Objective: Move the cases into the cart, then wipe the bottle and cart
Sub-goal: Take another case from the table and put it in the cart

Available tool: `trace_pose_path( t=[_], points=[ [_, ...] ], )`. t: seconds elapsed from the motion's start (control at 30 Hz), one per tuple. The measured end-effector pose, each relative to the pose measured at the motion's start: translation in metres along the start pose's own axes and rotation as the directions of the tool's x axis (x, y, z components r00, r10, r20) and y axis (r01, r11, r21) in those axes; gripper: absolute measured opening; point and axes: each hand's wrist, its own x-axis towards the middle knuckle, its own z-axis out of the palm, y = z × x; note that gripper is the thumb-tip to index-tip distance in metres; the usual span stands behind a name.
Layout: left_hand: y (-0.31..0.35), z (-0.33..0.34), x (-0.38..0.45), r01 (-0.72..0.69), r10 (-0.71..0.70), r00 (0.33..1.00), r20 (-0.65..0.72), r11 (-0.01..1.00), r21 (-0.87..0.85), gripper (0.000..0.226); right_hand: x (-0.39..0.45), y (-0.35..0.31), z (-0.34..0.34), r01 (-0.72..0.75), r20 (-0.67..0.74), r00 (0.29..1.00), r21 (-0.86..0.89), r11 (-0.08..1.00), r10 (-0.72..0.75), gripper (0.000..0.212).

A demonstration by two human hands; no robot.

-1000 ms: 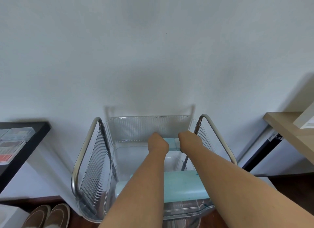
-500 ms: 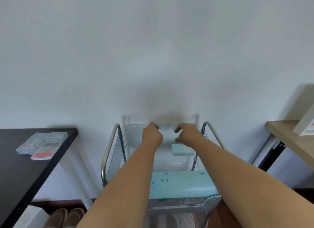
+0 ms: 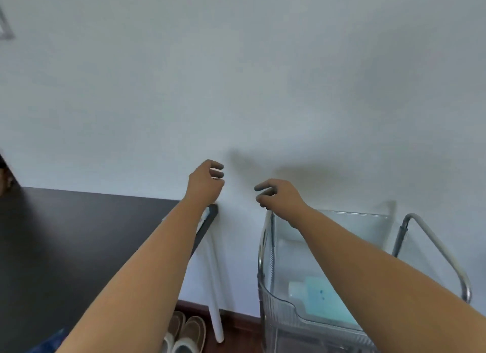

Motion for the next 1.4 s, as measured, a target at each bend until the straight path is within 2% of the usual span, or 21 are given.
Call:
trace_pose_path(
  t=[0.13, 0.27, 0.53, 0.6, 0.63, 0.67, 0.7, 0.87, 0.97, 1.13, 1.27, 1.4],
  points=[
    [-0.054, -0.056, 0.004, 0.120, -0.114, 0.991, -0.074, 0.990, 0.072, 0.033, 0.011, -0.010, 0.066, -0.030, 0.065, 0.998, 0.045, 0.999, 0.027, 0.015],
    [-0.101, -0.085, 0.007, 0.226, -0.213, 0.971, -0.111, 0.966, 0.124, 0.032, 0.027, -0.003, 0.117, -0.158, 0.089, 0.985, 0.105, 0.982, 0.148, 0.013],
    [-0.168, -0.090, 0.035, 0.331, -0.343, 0.939, -0.021, 0.888, 0.320, 0.041, 0.064, 0.026, 0.179, -0.387, 0.063, 0.922, 0.199, 0.900, 0.383, 0.007],
    [-0.178, -0.085, 0.043, 0.353, -0.376, 0.927, 0.008, 0.876, 0.329, 0.031, 0.072, 0.034, 0.188, -0.416, 0.060, 0.909, 0.228, 0.880, 0.413, 0.013],
    [-0.183, -0.083, 0.047, 0.351, -0.379, 0.925, 0.015, 0.872, 0.342, 0.014, 0.076, 0.037, 0.192, -0.424, 0.055, 0.904, 0.242, 0.873, 0.424, 0.016],
    [-0.186, -0.080, 0.050, 0.349, -0.380, 0.925, 0.023, 0.869, 0.350, 0.010, 0.079, 0.039, 0.195, -0.431, 0.049, 0.900, 0.255, 0.866, 0.433, 0.018],
    [-0.188, -0.076, 0.054, 0.357, -0.391, 0.920, 0.029, 0.865, 0.353, 0.020, 0.082, 0.041, 0.197, -0.437, 0.043, 0.895, 0.273, 0.857, 0.443, 0.019],
    [-0.192, -0.059, 0.069, 0.333, -0.399, 0.916, 0.041, 0.813, 0.478, 0.038, 0.096, 0.046, 0.210, -0.487, 0.056, 0.864, 0.339, 0.805, 0.500, 0.028],
    [-0.194, -0.049, 0.076, 0.337, -0.401, 0.916, 0.020, 0.793, 0.508, 0.035, 0.103, 0.047, 0.217, -0.484, 0.028, 0.864, 0.314, 0.816, 0.502, 0.027],
    [-0.191, -0.041, 0.078, 0.378, -0.409, 0.912, -0.027, 0.816, 0.437, 0.041, 0.111, 0.052, 0.220, -0.484, -0.033, 0.848, 0.357, 0.799, 0.528, 0.030],
    [-0.183, -0.038, 0.078, 0.327, -0.355, 0.935, -0.017, 0.840, 0.433, 0.037, 0.112, 0.056, 0.218, -0.487, -0.019, 0.825, 0.484, 0.727, 0.565, 0.038],
    [-0.176, -0.034, 0.078, 0.277, -0.282, 0.959, -0.039, 0.893, 0.355, 0.029, 0.109, 0.052, 0.212, -0.447, -0.023, 0.829, 0.573, 0.687, 0.559, 0.026]
  ],
)
